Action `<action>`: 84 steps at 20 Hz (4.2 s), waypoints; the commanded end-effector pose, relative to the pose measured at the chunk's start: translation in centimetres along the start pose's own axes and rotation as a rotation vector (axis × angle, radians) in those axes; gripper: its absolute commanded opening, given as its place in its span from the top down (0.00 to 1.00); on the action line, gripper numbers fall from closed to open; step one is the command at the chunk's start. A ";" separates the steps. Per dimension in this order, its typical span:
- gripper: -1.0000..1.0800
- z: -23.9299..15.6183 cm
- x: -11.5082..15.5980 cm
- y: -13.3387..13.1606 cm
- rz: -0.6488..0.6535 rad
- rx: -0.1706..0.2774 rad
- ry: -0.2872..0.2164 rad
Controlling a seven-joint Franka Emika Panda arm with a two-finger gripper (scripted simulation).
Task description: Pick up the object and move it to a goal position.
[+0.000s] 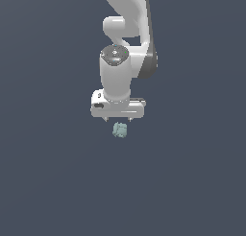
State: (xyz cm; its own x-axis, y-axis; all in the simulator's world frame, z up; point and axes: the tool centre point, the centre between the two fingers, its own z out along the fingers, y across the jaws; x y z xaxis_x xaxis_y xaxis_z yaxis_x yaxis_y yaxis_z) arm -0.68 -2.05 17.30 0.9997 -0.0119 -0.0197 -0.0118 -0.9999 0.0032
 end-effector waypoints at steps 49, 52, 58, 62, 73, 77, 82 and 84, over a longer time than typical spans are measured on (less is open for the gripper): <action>0.04 10.5 -3.2 -0.5 0.097 0.004 0.019; 0.04 12.0 -3.2 -0.5 0.097 0.004 0.019; 0.04 13.4 -3.1 -0.5 0.098 0.004 0.019; 1.00 13.4 -3.1 -0.5 0.098 0.004 0.019; 1.00 13.1 -3.1 -0.5 0.098 0.004 0.019; 1.00 12.0 -3.2 -0.6 0.098 0.004 0.019; 1.00 9.4 -3.3 -0.9 0.098 0.004 0.019; 1.00 7.9 -3.4 -1.1 0.098 0.004 0.019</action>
State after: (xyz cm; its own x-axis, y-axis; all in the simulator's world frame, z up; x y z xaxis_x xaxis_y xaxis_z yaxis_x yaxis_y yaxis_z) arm -4.24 -1.08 8.32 0.9940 -0.1093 -0.0013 -0.1093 -0.9940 0.0002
